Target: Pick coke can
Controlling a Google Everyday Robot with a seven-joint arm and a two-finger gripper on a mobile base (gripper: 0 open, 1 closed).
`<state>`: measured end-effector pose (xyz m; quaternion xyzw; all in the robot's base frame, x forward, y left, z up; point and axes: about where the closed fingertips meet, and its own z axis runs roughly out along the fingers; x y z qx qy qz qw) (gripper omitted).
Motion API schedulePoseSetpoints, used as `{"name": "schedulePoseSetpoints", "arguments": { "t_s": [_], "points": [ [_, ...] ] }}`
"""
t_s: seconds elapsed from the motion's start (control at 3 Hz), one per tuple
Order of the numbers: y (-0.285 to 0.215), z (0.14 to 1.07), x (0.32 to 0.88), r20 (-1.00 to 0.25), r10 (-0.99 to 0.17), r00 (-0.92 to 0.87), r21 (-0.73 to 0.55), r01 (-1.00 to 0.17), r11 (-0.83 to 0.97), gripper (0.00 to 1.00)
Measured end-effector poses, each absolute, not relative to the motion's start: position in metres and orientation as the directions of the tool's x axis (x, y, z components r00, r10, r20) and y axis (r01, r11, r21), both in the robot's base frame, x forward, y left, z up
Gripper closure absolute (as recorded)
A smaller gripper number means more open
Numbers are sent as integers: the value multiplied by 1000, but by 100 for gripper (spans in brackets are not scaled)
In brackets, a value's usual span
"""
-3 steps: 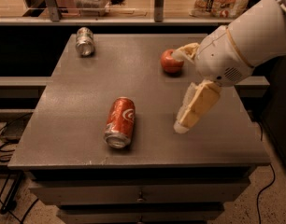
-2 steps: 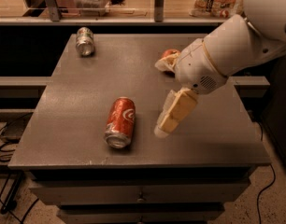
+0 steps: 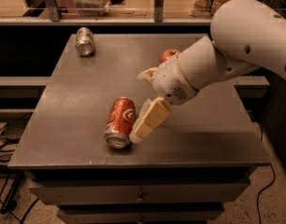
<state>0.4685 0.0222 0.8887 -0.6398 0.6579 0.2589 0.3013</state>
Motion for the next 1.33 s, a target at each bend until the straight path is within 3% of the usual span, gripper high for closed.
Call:
{"name": "schedulePoseSetpoints", "arguments": {
  "t_s": [1.0,1.33],
  "points": [
    [54,849,459,-766,-629,-130,107,-991,75,0],
    [54,845,461,-771,-618,-150,119,-989,91,17]
  ]
}}
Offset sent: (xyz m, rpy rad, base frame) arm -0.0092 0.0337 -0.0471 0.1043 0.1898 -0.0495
